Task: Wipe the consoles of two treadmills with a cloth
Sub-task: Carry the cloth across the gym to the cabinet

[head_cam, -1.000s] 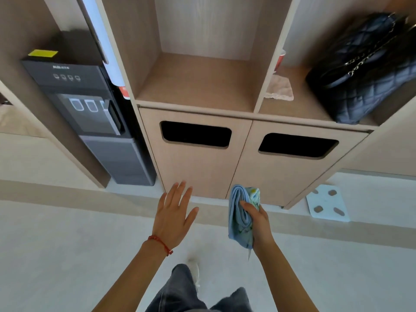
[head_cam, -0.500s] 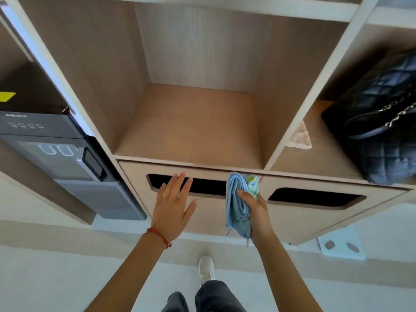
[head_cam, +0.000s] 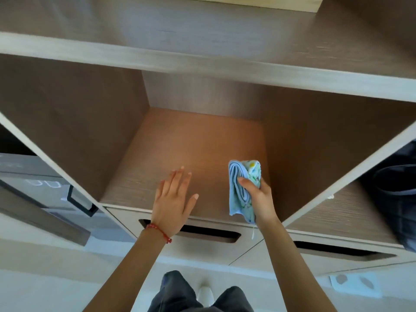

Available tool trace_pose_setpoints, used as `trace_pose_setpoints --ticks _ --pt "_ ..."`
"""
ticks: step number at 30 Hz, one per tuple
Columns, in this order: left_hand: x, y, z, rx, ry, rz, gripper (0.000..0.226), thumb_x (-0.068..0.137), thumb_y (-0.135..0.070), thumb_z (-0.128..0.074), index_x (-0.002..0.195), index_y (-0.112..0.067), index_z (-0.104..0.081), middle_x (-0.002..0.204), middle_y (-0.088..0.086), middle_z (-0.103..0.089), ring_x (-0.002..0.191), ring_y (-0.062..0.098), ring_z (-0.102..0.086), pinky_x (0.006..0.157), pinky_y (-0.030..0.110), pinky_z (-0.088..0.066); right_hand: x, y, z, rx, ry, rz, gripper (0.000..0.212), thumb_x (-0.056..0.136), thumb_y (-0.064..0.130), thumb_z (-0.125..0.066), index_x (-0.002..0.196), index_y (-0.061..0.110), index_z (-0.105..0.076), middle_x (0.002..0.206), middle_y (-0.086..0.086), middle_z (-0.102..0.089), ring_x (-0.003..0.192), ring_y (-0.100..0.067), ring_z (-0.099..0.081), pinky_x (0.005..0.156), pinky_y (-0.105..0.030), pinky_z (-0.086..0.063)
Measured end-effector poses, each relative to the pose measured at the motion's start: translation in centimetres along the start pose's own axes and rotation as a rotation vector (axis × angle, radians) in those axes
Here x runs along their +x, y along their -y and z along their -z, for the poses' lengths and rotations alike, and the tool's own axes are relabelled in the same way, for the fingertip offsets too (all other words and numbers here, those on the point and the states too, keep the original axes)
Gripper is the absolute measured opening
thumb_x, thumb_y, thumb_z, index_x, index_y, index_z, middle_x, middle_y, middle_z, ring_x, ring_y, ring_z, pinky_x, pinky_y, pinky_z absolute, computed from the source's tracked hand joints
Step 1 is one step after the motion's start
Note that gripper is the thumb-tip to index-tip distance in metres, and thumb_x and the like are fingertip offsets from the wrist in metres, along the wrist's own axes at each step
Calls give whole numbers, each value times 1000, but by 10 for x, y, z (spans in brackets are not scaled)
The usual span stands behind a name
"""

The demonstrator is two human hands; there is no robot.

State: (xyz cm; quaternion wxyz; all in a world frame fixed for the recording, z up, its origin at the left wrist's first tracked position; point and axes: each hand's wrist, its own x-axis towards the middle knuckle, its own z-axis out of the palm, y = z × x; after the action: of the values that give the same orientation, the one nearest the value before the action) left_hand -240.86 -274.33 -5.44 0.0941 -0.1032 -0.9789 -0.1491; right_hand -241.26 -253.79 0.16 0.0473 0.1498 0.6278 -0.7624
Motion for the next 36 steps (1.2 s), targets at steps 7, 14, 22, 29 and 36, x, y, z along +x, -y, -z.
trace_pose_setpoints --ticks 7,14,22,29,36 --pt "23 18 -5 11 59 -19 66 98 -51 -14 132 -7 -48 139 15 -45 127 32 -41 95 51 -40 33 -3 -9 -482 -50 147 20 82 17 -64 100 26 -60 89 2 -67 85 -16 -65 75 -31 -53" --pt "28 33 -4 1 83 -9 66 98 -51 -13 130 -7 -50 139 15 -45 126 34 -43 94 51 -41 48 -26 -24 -742 -74 166 40 81 29 -65 120 25 -56 96 7 -63 94 -16 -60 76 -24 -44" --pt "24 46 -4 0 156 42 69 98 -52 -11 130 -6 -51 137 17 -47 123 37 -47 91 56 -41 56 -54 -39 -1011 -121 335 72 81 59 -35 134 13 -49 142 -4 -48 133 -20 -42 105 -23 -27" --pt "24 47 -6 -15 174 42 67 99 -51 -12 129 -7 -51 137 16 -47 123 35 -47 92 53 -42 62 -64 -48 -1271 -219 402 65 87 53 -23 134 15 -47 143 -6 -47 131 -27 -43 108 -40 -34" --pt "24 45 -5 -20 177 3 68 98 -51 -11 128 -7 -52 136 16 -48 122 34 -48 92 54 -42 58 -59 -45 -1238 -123 363 77 81 61 -14 143 20 -34 152 0 -32 141 -20 -27 114 -37 -22"
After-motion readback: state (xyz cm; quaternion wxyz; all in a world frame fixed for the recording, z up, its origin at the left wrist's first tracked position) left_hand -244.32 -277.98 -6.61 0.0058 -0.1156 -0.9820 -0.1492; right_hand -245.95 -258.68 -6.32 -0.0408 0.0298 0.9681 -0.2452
